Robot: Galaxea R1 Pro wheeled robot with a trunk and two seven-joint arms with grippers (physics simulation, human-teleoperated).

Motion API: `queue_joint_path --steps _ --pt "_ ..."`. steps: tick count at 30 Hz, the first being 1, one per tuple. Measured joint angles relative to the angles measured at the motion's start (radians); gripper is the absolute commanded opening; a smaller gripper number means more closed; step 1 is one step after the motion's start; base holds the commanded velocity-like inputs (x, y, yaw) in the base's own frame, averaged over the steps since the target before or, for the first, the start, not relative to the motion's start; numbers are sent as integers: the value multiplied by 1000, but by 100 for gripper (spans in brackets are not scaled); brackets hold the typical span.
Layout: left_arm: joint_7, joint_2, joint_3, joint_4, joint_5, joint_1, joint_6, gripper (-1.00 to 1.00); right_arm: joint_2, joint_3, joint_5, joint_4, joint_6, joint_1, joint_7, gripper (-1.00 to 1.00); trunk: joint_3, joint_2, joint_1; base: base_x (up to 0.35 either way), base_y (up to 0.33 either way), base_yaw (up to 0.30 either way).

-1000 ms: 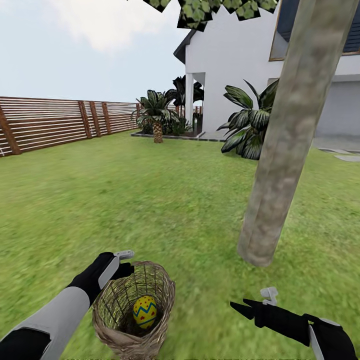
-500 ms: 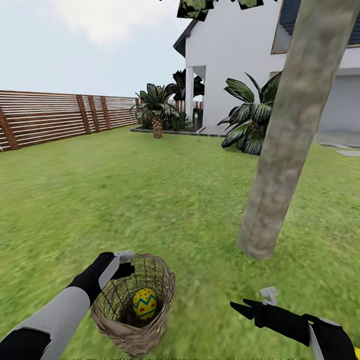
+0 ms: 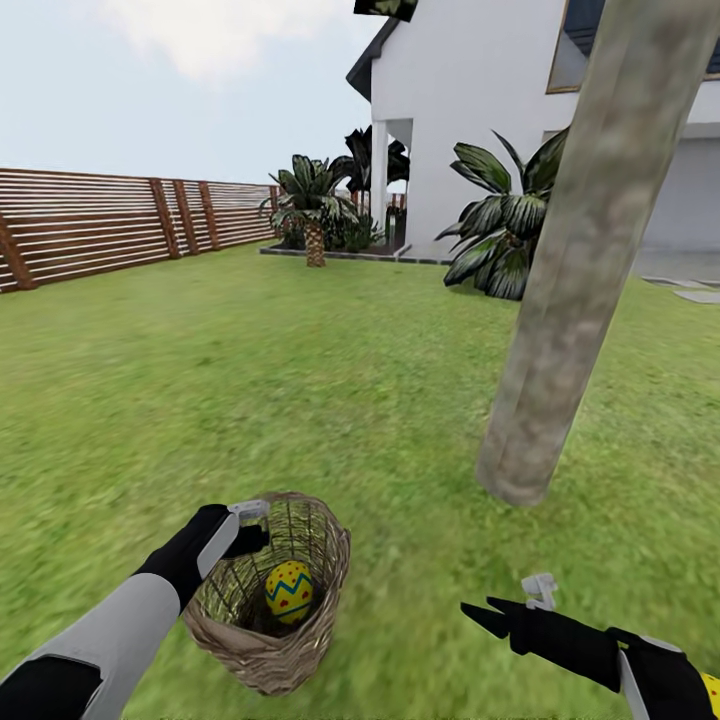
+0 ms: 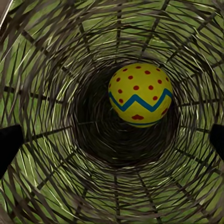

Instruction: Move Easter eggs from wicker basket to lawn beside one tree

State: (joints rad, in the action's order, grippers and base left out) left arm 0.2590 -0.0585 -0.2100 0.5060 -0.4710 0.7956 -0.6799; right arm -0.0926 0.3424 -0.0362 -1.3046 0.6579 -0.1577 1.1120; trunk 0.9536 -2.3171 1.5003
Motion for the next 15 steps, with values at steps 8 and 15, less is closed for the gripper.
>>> queue_joint_path --steps 8,15 --pt "0 0 0 0 0 0 0 100 1 13 5 -6 -1 0 1 100 30 -56 31 0 0 0" --pt "0 0 0 1 0 0 0 100 0 10 6 -5 1 0 -1 100 59 -98 54 0 0 0"
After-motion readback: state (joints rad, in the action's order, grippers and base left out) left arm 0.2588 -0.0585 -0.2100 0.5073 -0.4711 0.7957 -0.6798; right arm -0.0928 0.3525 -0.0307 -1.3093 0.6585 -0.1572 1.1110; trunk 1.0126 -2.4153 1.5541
